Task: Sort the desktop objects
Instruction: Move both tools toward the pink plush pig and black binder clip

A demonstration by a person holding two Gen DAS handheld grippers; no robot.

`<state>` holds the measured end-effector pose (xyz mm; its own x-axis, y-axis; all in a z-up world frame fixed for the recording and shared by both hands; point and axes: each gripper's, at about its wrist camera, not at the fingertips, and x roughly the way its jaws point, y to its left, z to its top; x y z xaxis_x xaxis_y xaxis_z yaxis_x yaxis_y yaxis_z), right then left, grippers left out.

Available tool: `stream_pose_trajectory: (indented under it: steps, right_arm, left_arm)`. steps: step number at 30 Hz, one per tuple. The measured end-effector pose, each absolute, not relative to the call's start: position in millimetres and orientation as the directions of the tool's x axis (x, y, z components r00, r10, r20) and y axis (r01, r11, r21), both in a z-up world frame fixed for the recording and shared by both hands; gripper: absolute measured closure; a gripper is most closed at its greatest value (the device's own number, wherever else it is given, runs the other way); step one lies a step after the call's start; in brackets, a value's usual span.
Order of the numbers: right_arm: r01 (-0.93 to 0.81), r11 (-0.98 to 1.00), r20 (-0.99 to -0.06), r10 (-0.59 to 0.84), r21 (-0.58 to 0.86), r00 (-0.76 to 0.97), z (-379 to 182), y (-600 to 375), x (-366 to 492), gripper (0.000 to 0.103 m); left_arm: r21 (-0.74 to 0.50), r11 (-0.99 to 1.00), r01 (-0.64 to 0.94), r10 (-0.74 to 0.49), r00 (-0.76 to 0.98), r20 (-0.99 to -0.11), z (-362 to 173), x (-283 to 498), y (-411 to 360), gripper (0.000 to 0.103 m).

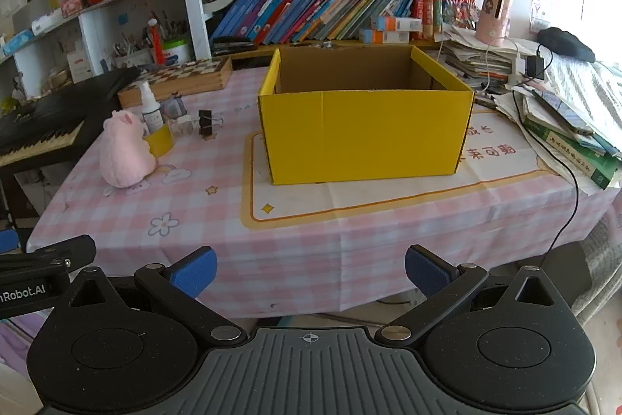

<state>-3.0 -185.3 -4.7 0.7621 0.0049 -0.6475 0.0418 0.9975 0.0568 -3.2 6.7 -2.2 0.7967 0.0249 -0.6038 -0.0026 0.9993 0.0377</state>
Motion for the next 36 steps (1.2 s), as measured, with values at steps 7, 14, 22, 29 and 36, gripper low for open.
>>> stream_pose_trajectory:
  steps: [7,14,22,29,36]
  right_arm:
    - [0.033,0.998,-0.645,0.007,0.050,0.764,-3.8,-182.3,-0.9,0.000]
    - [0.031,0.998,-0.645,0.009,0.050,0.764,-4.5,-181.5,-0.1,0.000]
    - [0.026,0.998,-0.645,0.011,0.048,0.764,-4.9,-179.2,0.3,0.000]
    - [0.018,0.999,-0.648,0.017,0.048,0.761,-6.2,-176.1,0.5,0.000]
    - [0.010,0.999,-0.650,0.023,0.046,0.759,-6.5,-173.9,1.7,0.000]
  left_arm:
    - [0.050,0.999,0.001,0.029,0.805,-0.593,-0.5,-2.5,8.5,0.000]
    - [0.051,0.998,0.022,0.012,0.808,-0.589,0.6,-2.5,6.9,0.000]
    - [0.053,0.998,0.023,0.013,0.807,-0.591,-0.7,-2.4,7.0,0.000]
    - [0.060,0.998,0.013,0.025,0.800,-0.600,-2.4,-1.3,9.6,0.000]
    - [0.062,0.998,0.007,0.032,0.796,-0.604,-3.1,-1.1,11.2,0.000]
